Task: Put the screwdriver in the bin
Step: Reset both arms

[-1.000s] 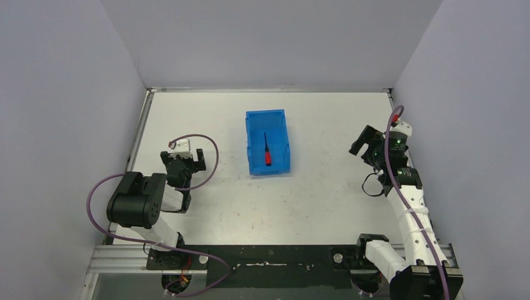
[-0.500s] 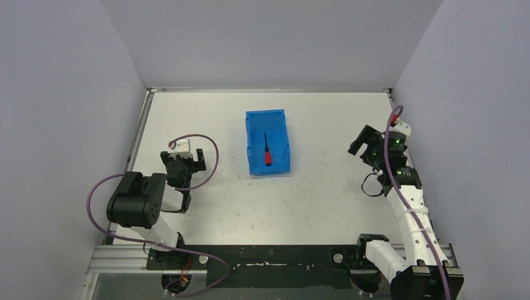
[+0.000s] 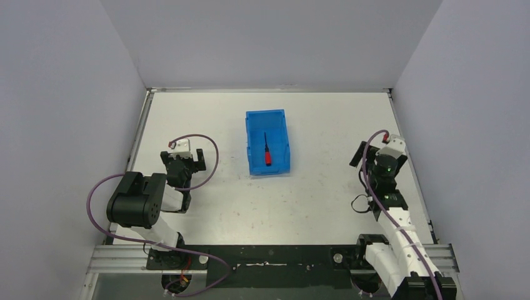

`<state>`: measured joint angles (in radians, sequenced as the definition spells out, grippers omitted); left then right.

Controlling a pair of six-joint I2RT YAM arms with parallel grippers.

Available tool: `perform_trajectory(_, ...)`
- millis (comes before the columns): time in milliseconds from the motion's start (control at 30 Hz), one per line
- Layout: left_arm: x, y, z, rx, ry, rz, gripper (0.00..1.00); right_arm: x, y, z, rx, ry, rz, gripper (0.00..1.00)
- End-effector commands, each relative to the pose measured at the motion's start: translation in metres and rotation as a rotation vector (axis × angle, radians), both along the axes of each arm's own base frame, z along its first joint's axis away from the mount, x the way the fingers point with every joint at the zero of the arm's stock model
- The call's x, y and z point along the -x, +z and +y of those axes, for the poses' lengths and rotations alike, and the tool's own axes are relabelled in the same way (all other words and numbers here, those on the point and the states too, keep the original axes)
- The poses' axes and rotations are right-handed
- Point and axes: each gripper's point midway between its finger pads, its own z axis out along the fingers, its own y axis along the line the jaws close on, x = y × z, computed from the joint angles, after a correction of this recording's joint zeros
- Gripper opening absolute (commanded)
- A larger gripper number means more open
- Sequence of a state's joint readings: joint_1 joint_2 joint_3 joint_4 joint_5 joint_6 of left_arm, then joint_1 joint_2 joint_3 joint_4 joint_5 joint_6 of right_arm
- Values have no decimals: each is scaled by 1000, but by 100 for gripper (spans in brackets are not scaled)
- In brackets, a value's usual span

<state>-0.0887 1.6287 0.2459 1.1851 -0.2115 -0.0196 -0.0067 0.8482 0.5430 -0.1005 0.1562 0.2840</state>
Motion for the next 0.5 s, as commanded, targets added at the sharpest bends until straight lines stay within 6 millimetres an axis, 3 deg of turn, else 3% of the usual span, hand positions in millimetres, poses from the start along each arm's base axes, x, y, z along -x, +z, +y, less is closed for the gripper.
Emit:
perform_trajectory(0, -6, 15, 0, 15, 3, -53, 97, -3, 30, -17, 123, -47, -303, 100)
perform_trajectory(167, -5, 15, 1, 14, 3, -52, 97, -7, -8, -10, 166, 24, -255, 100)
perform_trajectory(333, -6, 15, 0, 15, 2, -53, 97, -11, -26, -15, 199, 6, -277, 100)
perform_trajectory(467, -6, 16, 0, 16, 2, -54, 97, -17, -33, 0, 224, 88, -293, 100)
